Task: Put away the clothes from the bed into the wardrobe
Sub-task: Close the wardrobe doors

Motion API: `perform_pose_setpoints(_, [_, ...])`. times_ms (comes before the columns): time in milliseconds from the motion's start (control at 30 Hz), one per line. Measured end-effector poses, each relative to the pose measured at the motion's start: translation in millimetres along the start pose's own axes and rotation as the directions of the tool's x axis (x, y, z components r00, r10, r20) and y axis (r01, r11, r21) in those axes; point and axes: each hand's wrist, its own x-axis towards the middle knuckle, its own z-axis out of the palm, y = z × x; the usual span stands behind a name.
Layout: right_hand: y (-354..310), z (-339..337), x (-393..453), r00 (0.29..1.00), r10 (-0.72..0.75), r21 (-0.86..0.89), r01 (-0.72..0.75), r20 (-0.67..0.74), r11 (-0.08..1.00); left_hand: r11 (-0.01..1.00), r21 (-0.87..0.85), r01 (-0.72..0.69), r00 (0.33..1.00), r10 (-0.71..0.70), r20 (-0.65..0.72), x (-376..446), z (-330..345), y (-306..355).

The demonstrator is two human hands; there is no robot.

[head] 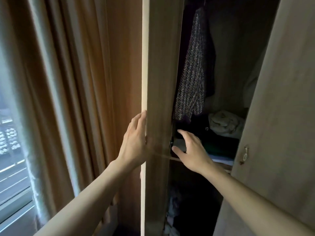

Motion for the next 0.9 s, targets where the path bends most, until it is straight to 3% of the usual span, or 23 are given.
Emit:
perform_pose_setpoints(167, [0.3,-4.0,3.6,0.999,-0.003,0.039,0.005,-0.049,0.999,0.998,0.035,-0.047,0.999,0.048,-0.020,1.1,4.3,-0.1])
perform_pose_setpoints(300, [7.8,-4.4,1.6,0.999,0.005,0.021,-0.004,-0.039,1.000,0.995,-0.067,-0.079,0.993,0.073,-0.093,-0.6,11.8,0.4])
perform_pose_setpoints(533, [25.9,-6.7,-5.3,0.998,0.048,0.009,-0.048,-0.031,0.999,0.979,-0.185,-0.089,0.992,0.070,-0.105,-5.0,21.5,10.8])
perform_pose_setpoints(667, [37.1,-12.8,-10.8,0.996,0.077,-0.003,-0.077,-0.043,0.997,0.942,-0.335,-0.024,0.991,-0.021,-0.129,-6.4,31.0,23.9])
perform_pose_setpoints(900, [54.0,-28.8,-16.5,0.992,0.112,0.014,-0.111,-0.050,0.994,0.897,-0.425,-0.121,0.990,0.077,-0.120,-2.6,56.2,47.2])
